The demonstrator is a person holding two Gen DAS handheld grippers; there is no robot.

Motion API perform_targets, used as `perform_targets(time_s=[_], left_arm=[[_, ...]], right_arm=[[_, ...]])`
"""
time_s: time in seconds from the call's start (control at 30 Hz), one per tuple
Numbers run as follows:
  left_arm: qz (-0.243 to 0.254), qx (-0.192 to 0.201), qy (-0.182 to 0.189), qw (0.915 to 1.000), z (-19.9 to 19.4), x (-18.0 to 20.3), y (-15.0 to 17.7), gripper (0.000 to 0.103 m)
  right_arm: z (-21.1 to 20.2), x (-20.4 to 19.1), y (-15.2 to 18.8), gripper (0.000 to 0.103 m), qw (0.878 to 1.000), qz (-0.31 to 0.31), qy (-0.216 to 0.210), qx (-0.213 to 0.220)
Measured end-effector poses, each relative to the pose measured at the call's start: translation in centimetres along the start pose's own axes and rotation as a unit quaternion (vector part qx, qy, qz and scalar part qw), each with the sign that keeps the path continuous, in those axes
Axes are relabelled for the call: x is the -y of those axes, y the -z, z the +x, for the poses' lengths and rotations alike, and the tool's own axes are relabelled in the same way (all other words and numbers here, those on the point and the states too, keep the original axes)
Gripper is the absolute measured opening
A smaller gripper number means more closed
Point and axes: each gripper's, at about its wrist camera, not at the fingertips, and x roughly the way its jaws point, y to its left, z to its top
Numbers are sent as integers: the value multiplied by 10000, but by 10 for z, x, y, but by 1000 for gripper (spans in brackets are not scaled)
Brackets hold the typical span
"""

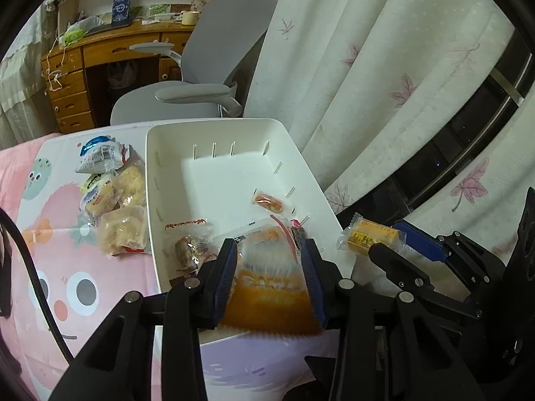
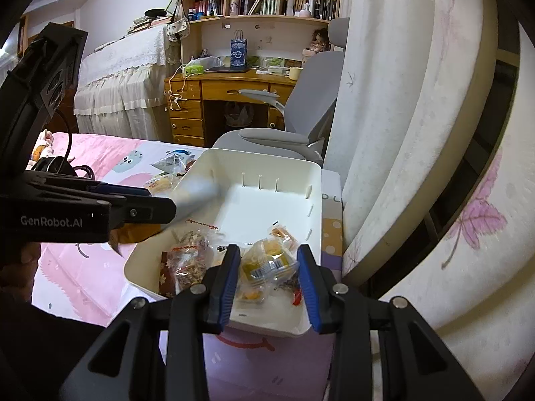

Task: Organize snacks
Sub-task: 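Open both tools to drop the snacks into the white tray, then withdraw both tools from the white tray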

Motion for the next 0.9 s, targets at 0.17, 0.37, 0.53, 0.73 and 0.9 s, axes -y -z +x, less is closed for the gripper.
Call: perform_targets(time_s=[0.17, 0.37, 0.53, 0.73, 0.9], left_arm=[[-302, -262, -58, 9992, 9, -8, 1, 56], [-508, -342, -369, 9974, 8, -20, 4, 59], [-641, -444, -617, 9950, 6, -31, 12, 60], [-773, -457, -771, 9930, -9, -49, 27, 60], [-899, -393, -939, 9907, -29, -71, 42, 60]], right_arm=[[13, 7, -1, 39, 9995, 168, -224, -166], [24, 4, 0, 39, 9984, 217, -404, -342], [30, -4, 2, 39, 9967, 275, -549, -521], [36, -17, 7, 39, 9934, 396, -722, -797], [40, -35, 11, 39, 9896, 473, -909, -1006]])
